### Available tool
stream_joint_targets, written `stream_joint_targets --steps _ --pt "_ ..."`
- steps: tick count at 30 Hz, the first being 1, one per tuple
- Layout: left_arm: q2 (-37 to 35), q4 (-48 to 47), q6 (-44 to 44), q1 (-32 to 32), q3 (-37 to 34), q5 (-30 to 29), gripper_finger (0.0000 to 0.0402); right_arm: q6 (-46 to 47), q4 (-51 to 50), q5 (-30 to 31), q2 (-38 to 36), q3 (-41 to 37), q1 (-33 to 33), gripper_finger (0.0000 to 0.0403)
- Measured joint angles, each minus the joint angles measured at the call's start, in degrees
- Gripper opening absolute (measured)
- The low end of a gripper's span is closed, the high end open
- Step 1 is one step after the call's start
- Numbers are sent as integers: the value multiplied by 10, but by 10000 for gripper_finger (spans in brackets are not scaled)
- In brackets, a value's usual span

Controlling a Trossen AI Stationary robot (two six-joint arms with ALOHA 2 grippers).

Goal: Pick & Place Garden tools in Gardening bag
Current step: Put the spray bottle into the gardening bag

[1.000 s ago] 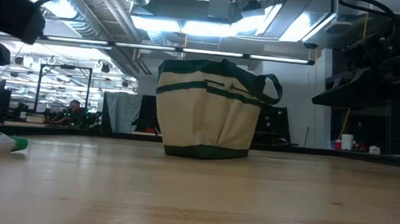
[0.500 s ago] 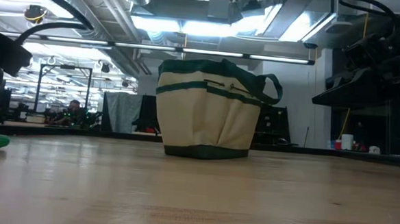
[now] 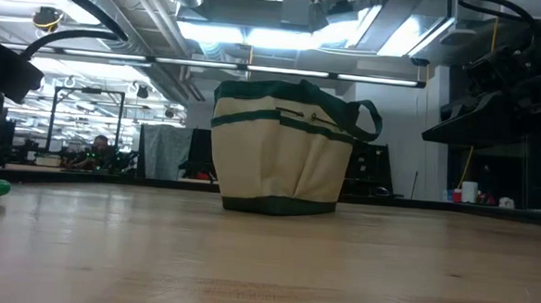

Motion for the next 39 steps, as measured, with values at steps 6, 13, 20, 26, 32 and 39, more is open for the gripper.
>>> stream_joint_targets --steps 6,13,20,26,32,39 --pt "4 -2 7 20 26 -9 143 0 0 0 0 0 0 144" --pt "3 87 44 47 36 -55 143 0 0 0 0 0 0 144" --pt "3 204 120 78 36 -74 143 0 0 0 0 0 0 144" --pt "3 313 228 108 36 -102 143 0 0 0 0 0 0 144" --pt "2 411 338 145 36 -103 143 0 0 0 0 0 0 144" --pt "2 555 456 179 36 -92 143 0 0 0 0 0 0 144"
